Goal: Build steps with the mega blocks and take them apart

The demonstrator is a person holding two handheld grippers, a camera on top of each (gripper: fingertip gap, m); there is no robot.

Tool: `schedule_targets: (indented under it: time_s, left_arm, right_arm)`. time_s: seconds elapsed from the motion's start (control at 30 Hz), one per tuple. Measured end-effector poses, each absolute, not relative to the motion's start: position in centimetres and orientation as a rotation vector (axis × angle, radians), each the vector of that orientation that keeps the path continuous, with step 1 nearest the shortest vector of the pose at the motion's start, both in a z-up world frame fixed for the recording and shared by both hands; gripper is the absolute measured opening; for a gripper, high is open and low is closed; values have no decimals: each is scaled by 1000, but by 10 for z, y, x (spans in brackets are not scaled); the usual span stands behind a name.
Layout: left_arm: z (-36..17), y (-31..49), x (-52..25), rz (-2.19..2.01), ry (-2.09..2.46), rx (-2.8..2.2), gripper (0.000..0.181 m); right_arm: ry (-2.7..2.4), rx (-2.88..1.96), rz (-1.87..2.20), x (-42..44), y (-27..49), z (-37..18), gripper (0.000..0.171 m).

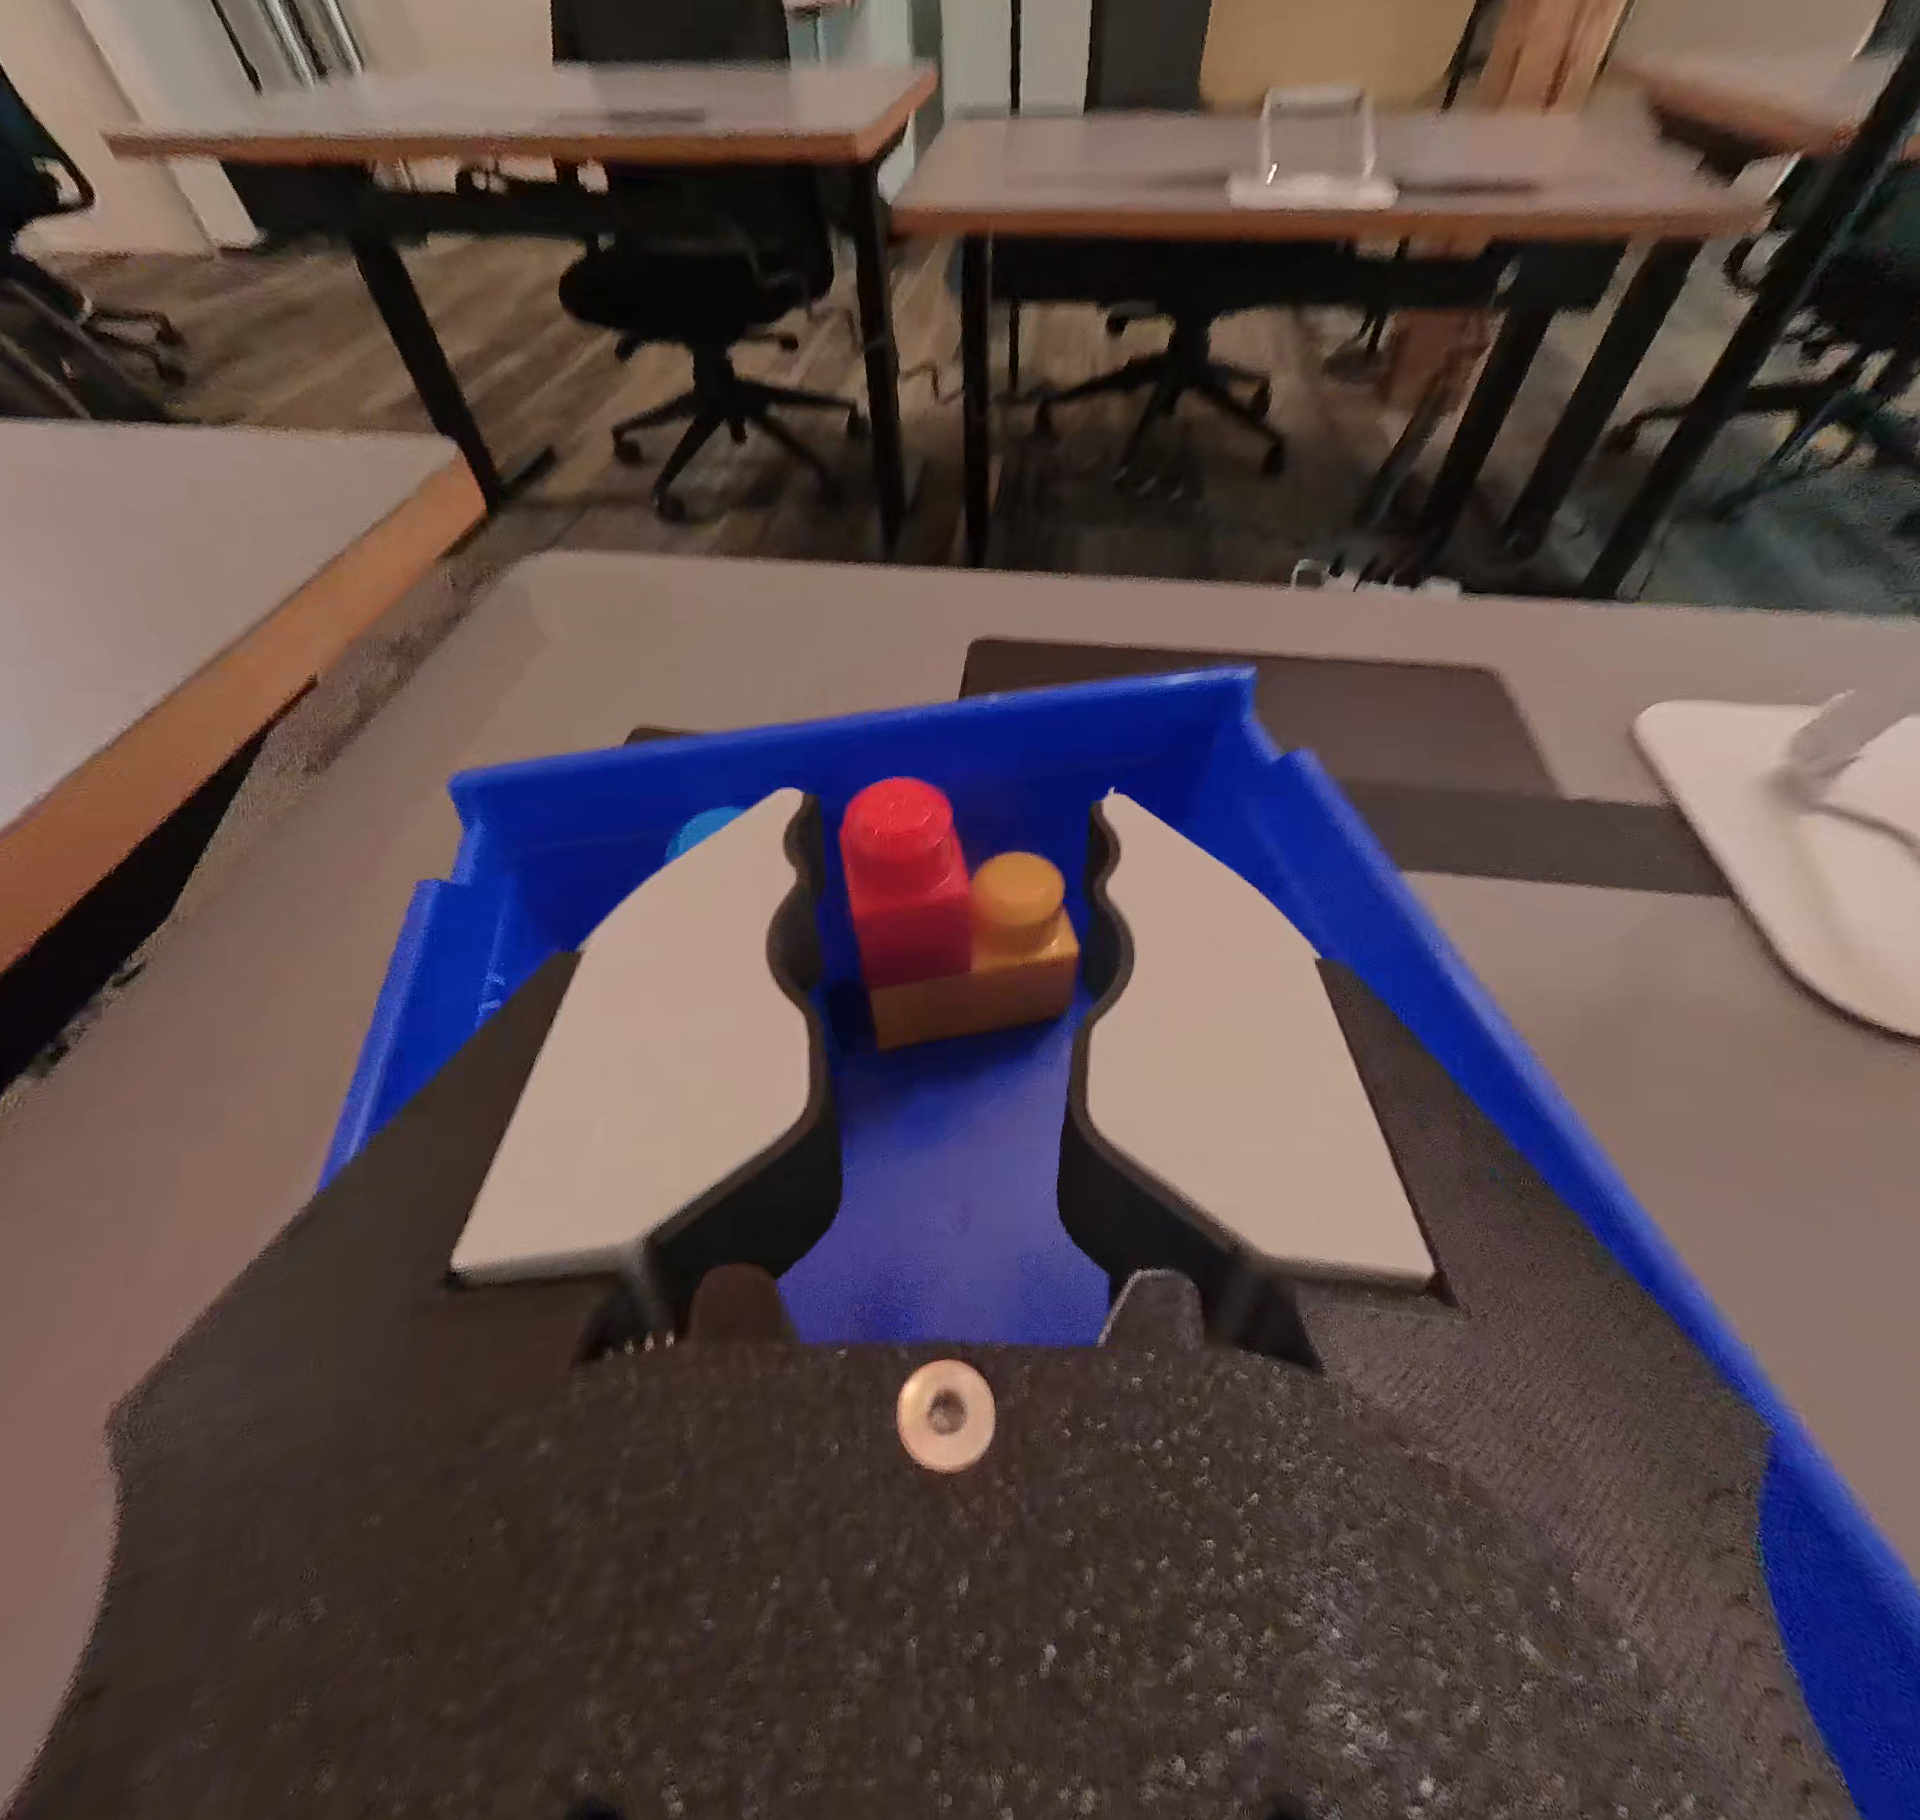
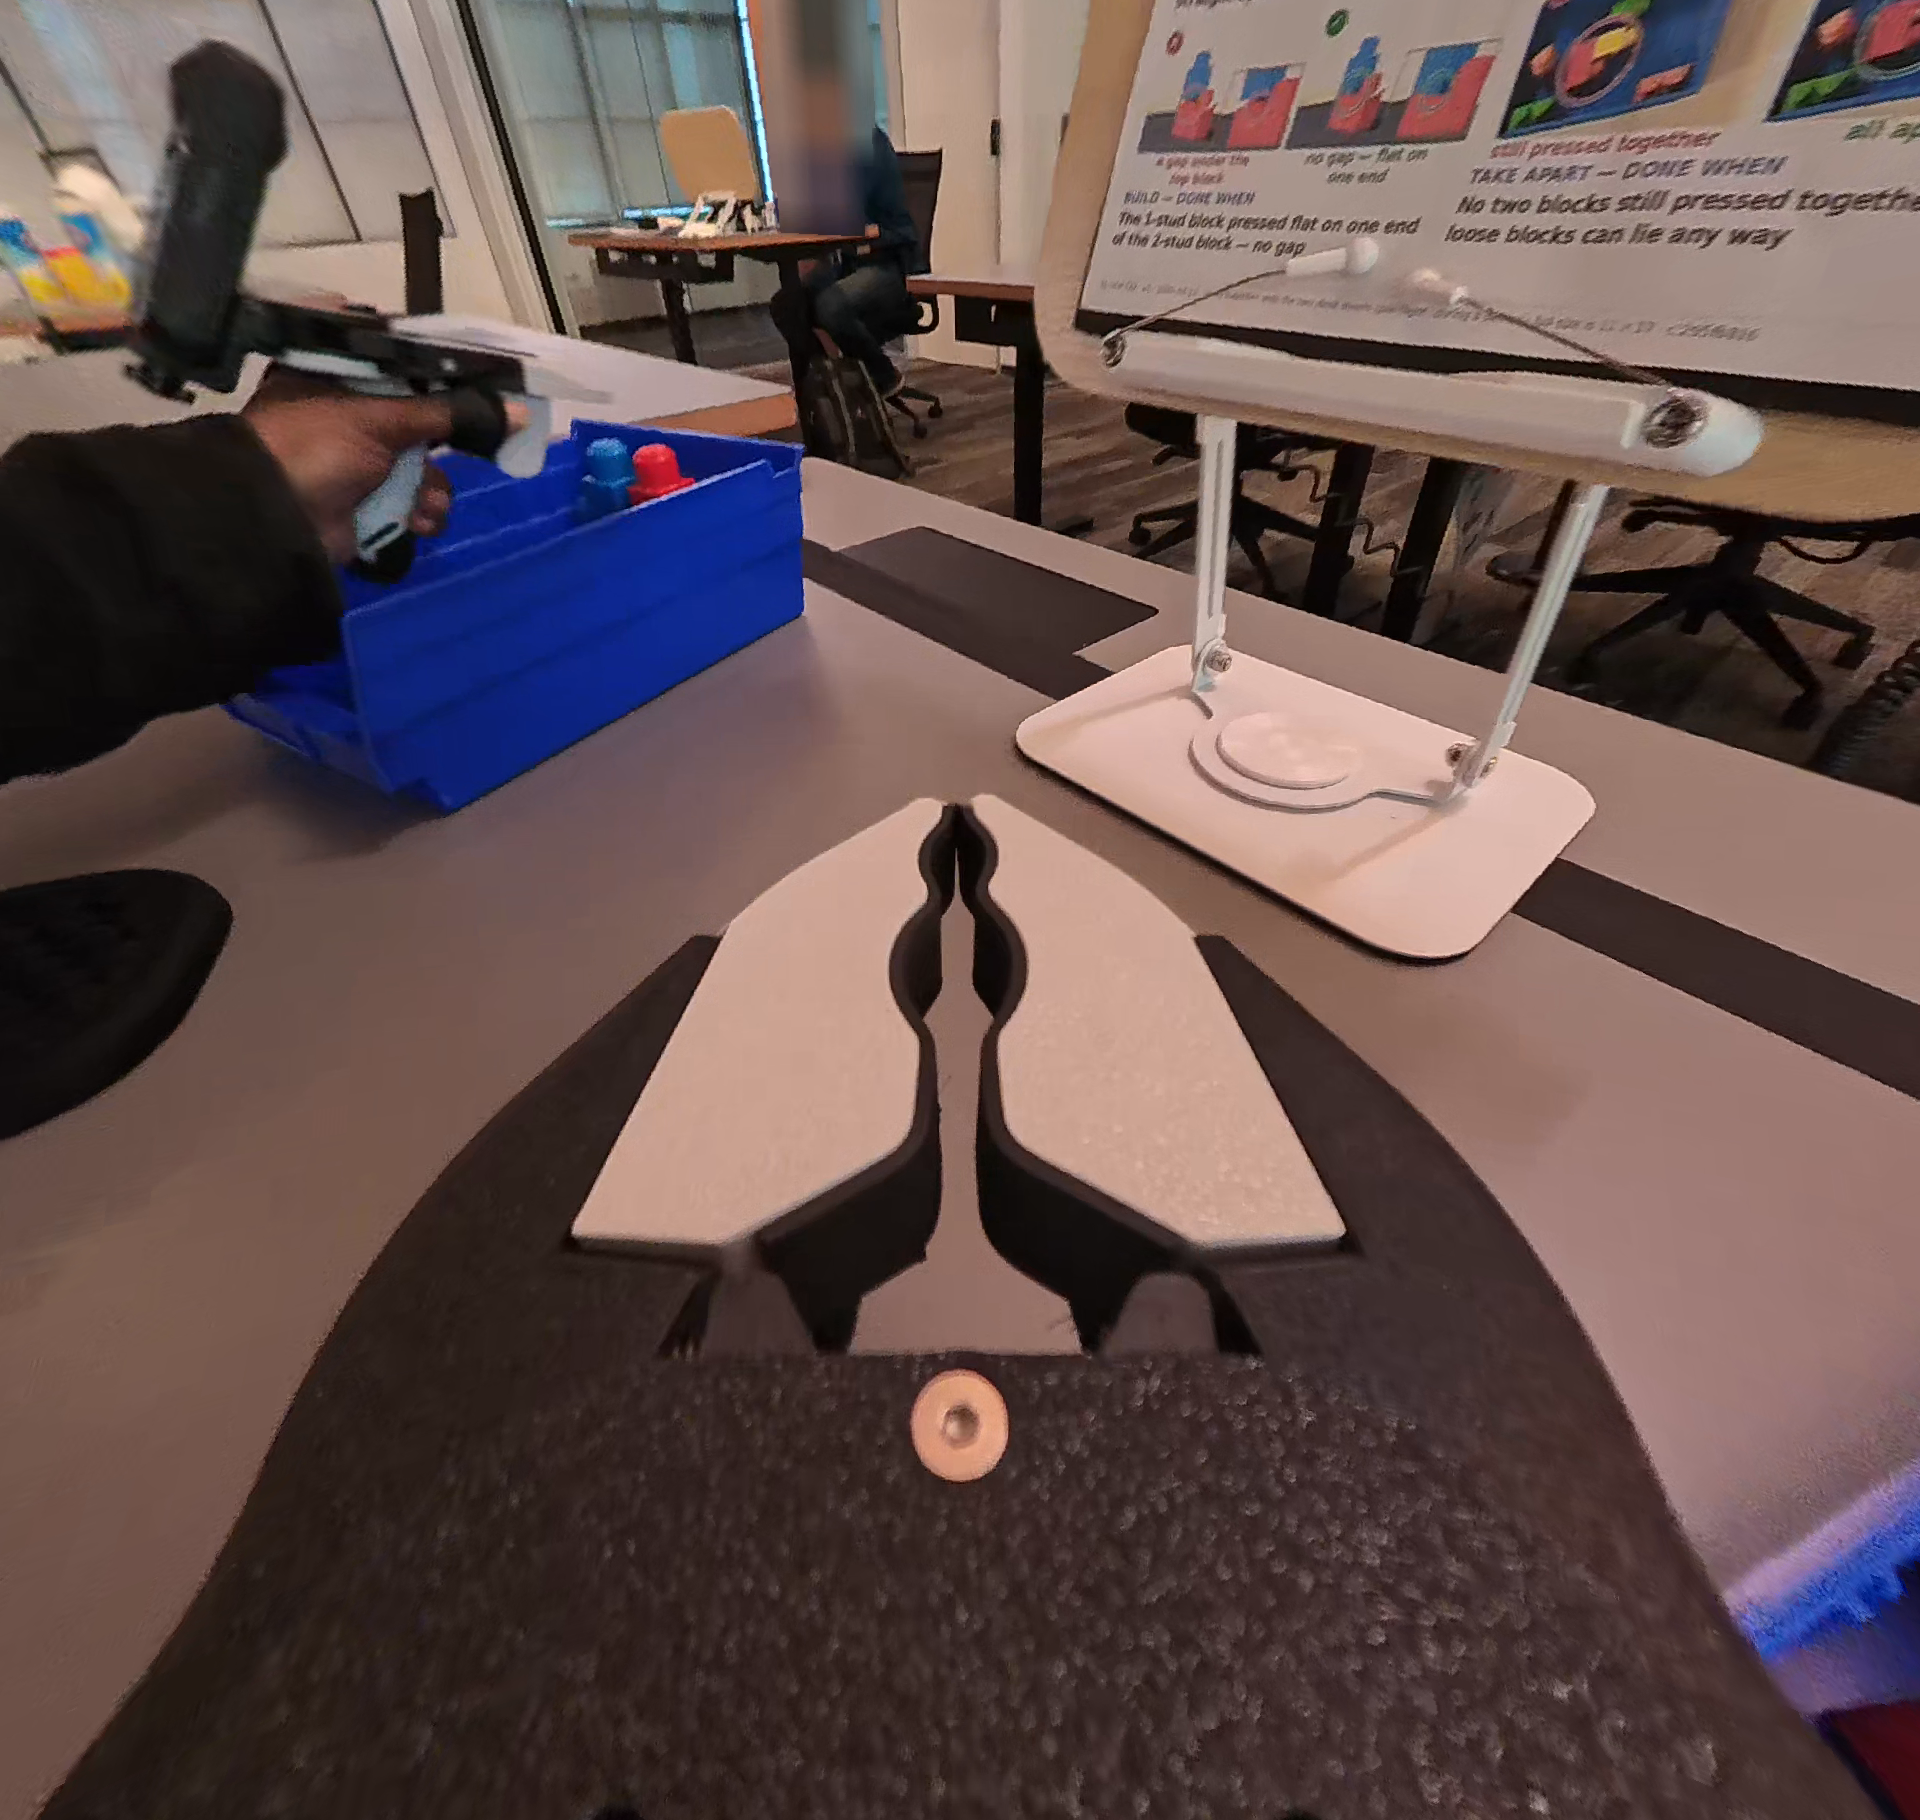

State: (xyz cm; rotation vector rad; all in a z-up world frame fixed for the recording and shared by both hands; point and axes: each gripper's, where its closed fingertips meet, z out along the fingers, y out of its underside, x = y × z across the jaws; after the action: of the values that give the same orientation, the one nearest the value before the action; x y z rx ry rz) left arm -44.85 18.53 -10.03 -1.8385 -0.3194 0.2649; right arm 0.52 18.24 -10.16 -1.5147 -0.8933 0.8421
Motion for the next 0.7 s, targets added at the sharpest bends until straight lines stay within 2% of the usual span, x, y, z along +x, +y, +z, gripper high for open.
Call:
schedule_targets:
  time_s: [0.2, 0.53, 0.7]
  left_arm:
    - [-145, 200, -465, 284, -334, -1997, 53]
    - [-168, 220, -472, 405, -338, -2104, 50]
    - [-169, 225, -480, 435, -399, -2103, 42]
  right_arm:
    - [-969, -1509, 774, 1, 179, -114, 0]
    - [-1012, -1533, 780, -3, 176, -124, 0]
    - [-1036, -1539, 775, -5, 175, -129, 0]
